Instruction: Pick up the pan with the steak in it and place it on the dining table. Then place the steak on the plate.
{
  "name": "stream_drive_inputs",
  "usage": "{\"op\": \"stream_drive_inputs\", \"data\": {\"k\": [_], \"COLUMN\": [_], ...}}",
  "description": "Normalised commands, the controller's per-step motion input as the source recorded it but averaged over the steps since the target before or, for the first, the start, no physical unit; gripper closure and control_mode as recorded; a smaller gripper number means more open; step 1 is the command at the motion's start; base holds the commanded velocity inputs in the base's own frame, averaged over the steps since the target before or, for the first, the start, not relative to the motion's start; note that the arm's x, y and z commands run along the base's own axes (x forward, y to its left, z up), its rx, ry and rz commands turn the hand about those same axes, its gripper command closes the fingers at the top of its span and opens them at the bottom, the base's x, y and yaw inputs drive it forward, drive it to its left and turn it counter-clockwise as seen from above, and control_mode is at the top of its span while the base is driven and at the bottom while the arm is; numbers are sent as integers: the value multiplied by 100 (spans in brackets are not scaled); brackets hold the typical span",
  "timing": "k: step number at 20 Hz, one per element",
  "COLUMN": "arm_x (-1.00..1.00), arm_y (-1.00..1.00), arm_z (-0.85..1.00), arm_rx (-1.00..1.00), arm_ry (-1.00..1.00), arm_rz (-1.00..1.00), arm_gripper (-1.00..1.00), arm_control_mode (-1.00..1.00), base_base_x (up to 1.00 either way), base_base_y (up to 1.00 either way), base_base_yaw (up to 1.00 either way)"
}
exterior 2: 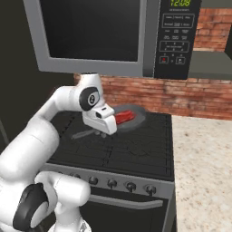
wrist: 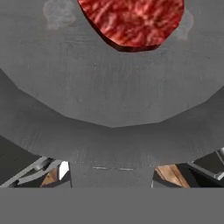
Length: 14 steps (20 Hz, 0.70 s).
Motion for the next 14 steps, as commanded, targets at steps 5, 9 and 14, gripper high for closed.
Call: {"op": "stream_drive_inputs", "data": {"k": [5,9,14], "arm_x": [-67,-67,-29], "arm_y": [69,53,13], "arm_z": [30,13,0], "arm_rx": [-12,-4,4], "arm_ry": [2,8,12], "arm_rz": [13,18,21], "arm_gripper": [100,100,100], "arm_control_mode": [-100,-100,-100], "base_base_x": [0,0,0], "base_base_y": [0,0,0], "base_base_yaw": [0,0,0]}}
